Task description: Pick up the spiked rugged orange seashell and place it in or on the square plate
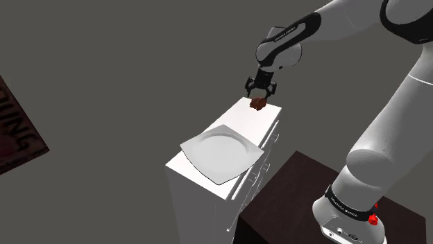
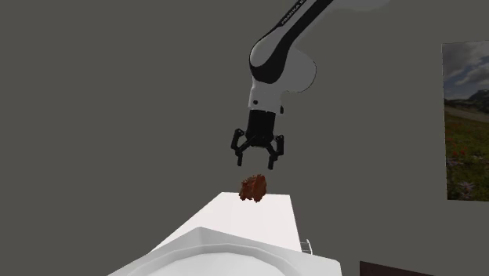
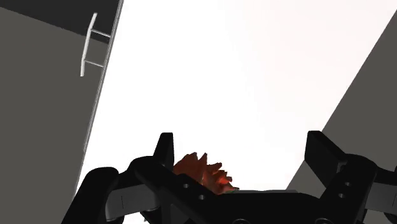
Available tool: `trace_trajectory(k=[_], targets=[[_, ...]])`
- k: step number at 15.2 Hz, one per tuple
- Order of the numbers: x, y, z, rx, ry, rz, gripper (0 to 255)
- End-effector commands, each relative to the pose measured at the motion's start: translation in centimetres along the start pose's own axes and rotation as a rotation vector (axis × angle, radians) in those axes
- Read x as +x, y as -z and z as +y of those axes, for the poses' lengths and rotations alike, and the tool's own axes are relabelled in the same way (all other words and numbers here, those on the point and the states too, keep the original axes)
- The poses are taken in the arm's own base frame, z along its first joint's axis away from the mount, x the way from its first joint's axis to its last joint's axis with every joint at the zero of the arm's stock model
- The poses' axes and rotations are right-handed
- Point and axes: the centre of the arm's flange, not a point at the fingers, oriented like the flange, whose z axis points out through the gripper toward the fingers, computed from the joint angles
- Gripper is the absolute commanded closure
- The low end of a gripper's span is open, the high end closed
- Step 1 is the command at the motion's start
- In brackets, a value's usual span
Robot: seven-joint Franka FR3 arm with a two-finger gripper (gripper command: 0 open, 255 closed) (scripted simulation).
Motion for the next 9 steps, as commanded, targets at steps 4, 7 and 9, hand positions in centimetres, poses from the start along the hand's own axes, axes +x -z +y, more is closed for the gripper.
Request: trace_trajectory(k=[4, 7, 9], targets=[[5.4, -2.3, 1.3, 0.028, -0.15, 0.066, 0], [6.0, -3.5, 1.5, 0.031, -0.167, 0.074, 0], [6.1, -4.6, 1.4, 0.031, -0.167, 0.074, 0]])
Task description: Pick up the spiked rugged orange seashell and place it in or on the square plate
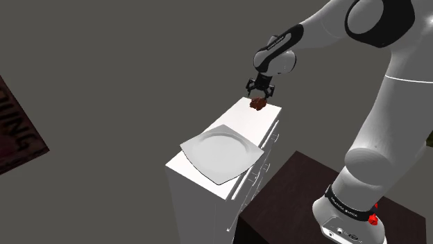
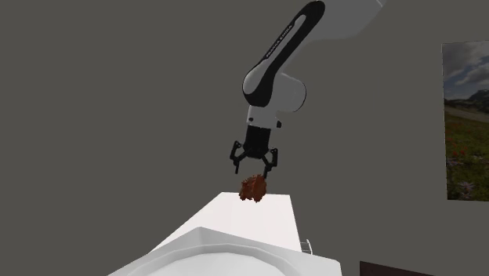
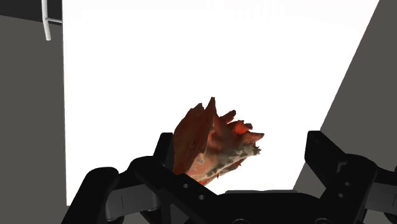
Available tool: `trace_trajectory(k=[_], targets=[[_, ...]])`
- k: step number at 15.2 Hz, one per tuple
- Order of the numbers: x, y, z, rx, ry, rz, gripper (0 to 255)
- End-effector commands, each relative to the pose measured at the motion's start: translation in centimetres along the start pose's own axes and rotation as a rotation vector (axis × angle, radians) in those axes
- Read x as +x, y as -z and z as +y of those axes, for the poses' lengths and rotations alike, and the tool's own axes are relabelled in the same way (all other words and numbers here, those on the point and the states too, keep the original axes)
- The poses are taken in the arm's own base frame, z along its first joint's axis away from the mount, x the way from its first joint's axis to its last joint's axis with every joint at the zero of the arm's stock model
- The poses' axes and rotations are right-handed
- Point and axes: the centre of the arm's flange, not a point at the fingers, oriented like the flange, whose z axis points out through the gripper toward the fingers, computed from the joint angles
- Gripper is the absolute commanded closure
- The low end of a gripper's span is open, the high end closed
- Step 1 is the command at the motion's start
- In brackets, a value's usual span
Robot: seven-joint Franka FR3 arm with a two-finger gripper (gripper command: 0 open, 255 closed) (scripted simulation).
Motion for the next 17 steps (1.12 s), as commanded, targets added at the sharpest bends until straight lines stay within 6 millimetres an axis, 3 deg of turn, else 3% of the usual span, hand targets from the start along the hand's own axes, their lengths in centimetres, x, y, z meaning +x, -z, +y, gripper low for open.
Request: trace_trajectory(k=[1, 4, 11, 12, 17], targets=[[0.0, -1.1, 0.1, 0.001, -0.002, 0.001, 0], [0.0, -2.4, 0.1, 0.001, -0.002, 0.001, 0], [0.0, -2.4, 0.1, 0.0, -0.002, 0.001, 0], [0.0, -2.4, 0.1, 0.0, -0.002, 0.001, 255], [0.0, -2.4, 0.1, 0.001, -0.002, 0.001, 255]])
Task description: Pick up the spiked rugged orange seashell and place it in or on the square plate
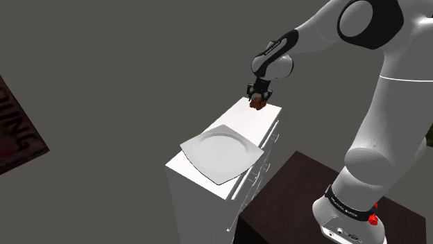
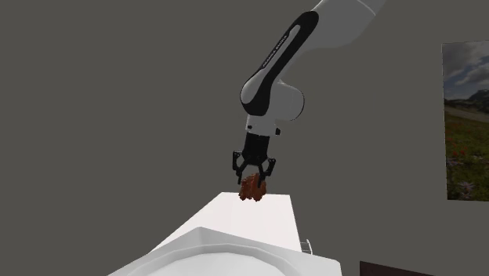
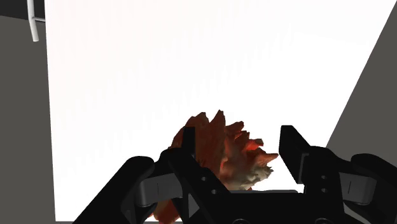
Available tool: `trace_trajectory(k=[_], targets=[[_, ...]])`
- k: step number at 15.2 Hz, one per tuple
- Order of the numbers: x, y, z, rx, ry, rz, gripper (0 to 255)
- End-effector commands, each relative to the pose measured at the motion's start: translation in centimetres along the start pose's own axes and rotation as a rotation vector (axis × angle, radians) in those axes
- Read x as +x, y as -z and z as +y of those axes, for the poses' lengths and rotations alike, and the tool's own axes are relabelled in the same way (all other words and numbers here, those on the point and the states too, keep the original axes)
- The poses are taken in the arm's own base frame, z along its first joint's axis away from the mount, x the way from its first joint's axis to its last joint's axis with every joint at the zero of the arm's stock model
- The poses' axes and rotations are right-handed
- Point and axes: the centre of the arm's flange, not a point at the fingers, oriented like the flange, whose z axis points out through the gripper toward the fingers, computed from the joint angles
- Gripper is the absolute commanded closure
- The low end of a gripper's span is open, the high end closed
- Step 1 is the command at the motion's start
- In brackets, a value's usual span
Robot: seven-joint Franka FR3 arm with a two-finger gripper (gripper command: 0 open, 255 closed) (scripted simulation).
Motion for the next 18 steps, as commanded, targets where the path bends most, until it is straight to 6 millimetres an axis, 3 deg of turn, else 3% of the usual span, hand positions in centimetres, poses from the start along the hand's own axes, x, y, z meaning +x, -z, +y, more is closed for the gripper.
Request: trace_trajectory(k=[1, 4, 18], targets=[[0.0, -0.1, 0.0, -0.001, 0.0, -0.001, 255], [0.0, -0.1, 0.0, -0.001, 0.0, -0.001, 255], [0.9, 7.2, -1.3, -0.001, 0.0, -0.001, 255]])
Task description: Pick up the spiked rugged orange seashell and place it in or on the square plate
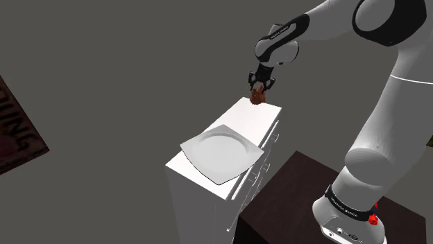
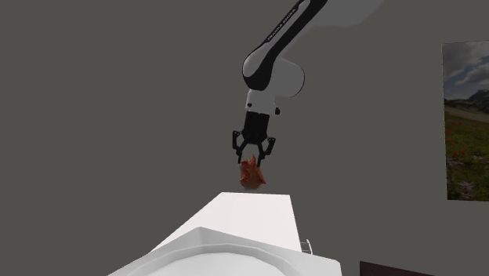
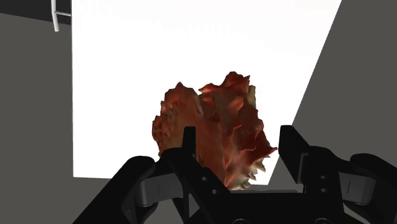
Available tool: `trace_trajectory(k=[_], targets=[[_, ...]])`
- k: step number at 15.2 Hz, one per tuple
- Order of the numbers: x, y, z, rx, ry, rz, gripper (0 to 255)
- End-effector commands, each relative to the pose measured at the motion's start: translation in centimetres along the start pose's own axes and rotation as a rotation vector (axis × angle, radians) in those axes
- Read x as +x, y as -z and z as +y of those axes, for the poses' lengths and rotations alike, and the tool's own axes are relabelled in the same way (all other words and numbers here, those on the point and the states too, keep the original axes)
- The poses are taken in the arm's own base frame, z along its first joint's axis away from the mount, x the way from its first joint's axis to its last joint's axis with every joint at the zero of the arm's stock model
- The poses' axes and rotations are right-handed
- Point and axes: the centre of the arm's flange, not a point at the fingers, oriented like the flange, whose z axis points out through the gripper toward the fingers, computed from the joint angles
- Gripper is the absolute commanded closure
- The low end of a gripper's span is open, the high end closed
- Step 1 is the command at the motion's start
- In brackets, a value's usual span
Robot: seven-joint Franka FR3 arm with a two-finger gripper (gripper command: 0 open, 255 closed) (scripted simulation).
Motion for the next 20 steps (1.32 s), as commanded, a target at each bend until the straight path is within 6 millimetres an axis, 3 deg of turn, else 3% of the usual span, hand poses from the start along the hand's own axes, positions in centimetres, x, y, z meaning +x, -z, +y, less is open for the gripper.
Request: trace_trajectory(k=[1, 5, 20], targets=[[0.1, 1.0, -0.1, 0.0, 0.0, 0.0, 255], [0.3, 2.8, -0.4, 0.0, 0.0, 0.0, 255], [-19.0, 5.5, -4.2, 0.0, 0.0, 0.0, 255]])
